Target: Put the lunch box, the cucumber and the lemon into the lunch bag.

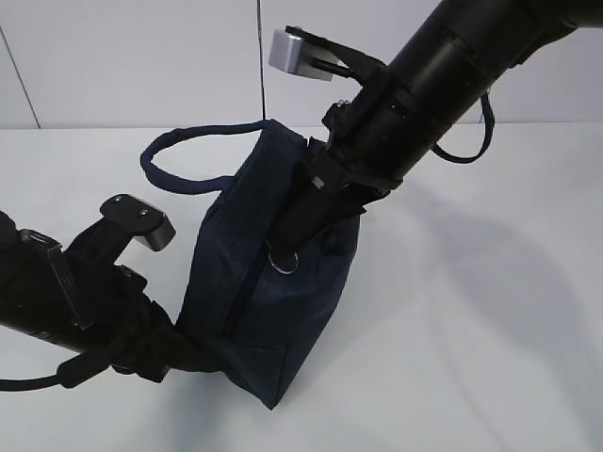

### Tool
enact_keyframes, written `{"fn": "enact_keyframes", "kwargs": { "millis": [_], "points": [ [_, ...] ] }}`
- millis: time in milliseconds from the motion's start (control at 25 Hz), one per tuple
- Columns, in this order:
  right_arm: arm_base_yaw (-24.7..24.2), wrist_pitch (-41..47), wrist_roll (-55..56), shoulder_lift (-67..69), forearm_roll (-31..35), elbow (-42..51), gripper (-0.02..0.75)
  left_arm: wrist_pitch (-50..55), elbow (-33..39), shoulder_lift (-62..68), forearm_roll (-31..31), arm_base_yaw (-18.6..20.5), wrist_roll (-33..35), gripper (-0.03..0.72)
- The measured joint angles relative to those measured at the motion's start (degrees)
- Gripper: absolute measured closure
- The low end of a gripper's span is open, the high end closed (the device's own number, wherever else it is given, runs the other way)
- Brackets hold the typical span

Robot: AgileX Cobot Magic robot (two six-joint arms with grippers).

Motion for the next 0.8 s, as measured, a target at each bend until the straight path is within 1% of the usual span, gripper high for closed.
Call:
{"fn": "enact_keyframes", "kwargs": {
  "millis": [360,800],
  "points": [
    [0.0,0.0,6.3,0.24,-2.3,0.0,0.252,0.0,-0.13,0.0,0.0,0.0,0.0,0.657],
    [0.0,0.0,10.43,1.83,-1.7,0.0,0.252,0.0,-0.13,0.0,0.0,0.0,0.0,0.656]
  ]
}}
